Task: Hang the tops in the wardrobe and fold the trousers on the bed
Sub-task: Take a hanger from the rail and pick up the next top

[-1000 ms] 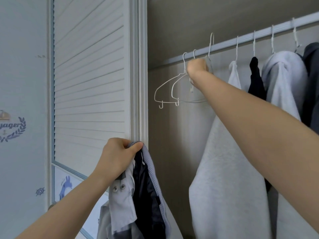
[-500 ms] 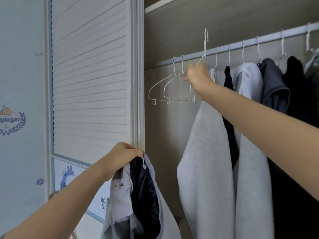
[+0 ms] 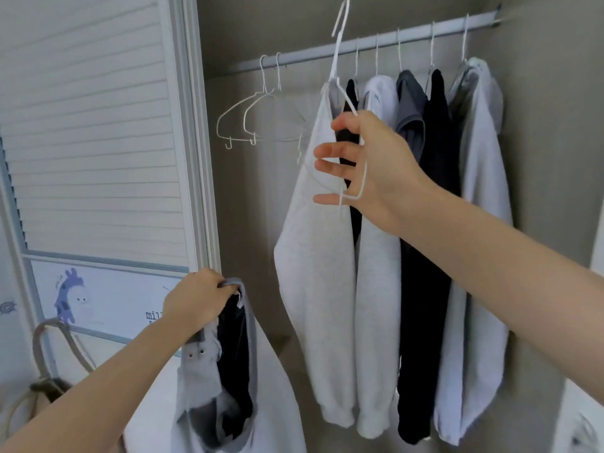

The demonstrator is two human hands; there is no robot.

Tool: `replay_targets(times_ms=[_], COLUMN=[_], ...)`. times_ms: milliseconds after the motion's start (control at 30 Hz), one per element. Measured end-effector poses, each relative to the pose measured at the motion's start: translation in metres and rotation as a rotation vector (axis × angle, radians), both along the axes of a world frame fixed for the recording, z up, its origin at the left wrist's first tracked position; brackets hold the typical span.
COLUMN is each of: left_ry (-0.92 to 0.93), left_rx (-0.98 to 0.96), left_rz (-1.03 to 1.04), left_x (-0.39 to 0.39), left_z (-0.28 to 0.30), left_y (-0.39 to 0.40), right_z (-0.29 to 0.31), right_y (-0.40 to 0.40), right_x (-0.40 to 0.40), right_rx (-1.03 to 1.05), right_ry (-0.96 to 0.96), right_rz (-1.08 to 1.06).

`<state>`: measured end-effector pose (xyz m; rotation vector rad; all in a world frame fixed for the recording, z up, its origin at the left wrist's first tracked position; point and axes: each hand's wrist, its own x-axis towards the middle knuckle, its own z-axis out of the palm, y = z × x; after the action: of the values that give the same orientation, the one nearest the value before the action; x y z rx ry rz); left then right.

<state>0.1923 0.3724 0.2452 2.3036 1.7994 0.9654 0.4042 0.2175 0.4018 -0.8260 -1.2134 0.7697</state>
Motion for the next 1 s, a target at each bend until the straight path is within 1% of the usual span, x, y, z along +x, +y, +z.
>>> replay_targets(times_ms=[100, 267, 333, 433, 567, 667, 733, 833, 900, 1000], left_ry=[-0.03, -0.15, -0.167, -0.178, -0.155, -0.098, -0.084, -0.13, -0.055, 0.091], left_rx=[-0.063, -0.133, -0.147, -0.153, -0.116, -0.072, -0.026, 0.055, 0.142, 0.275], left_rz=[0.007, 0.032, 0.031, 0.024, 0.052, 0.072, 0.02, -0.06, -0.026, 0.088], left_x=[0.0, 0.005, 0.008, 0.015, 0.022, 0.02, 0.024, 0.029, 0.026, 0.016], left_z=[-0.002, 0.001, 0.002, 0.001, -0.003, -0.004, -0.003, 0.001, 0.005, 0.009], left_y=[0.009, 0.031, 0.035, 0.033, 0.027, 0.02, 0.015, 0.008, 0.004, -0.002], right_z=[-0.023, -0.056, -0.064, -0.072, -0.076, -0.083, -0.092, -0.105, -0.109, -0.102], right_y=[-0.03, -0.067, -0.077, -0.089, -0.099, -0.101, -0.101, -0.098, -0.098, -0.103], right_x=[0.021, 0.068, 0.083, 0.099, 0.119, 0.127, 0.127, 0.12, 0.119, 0.125], right_rx=[-0.069, -0.229, -0.291, -0.347, -0.417, -0.475, -0.481, -0.471, -0.457, -0.434], right_ry=[0.014, -0.087, -0.127, -0.136, -0.062, -0.02, -0.002, 0.002, -0.012, -0.04], right_rz=[0.144, 0.46, 0.53, 0.556, 0.565, 0.634, 0.628, 0.552, 0.527, 0.578])
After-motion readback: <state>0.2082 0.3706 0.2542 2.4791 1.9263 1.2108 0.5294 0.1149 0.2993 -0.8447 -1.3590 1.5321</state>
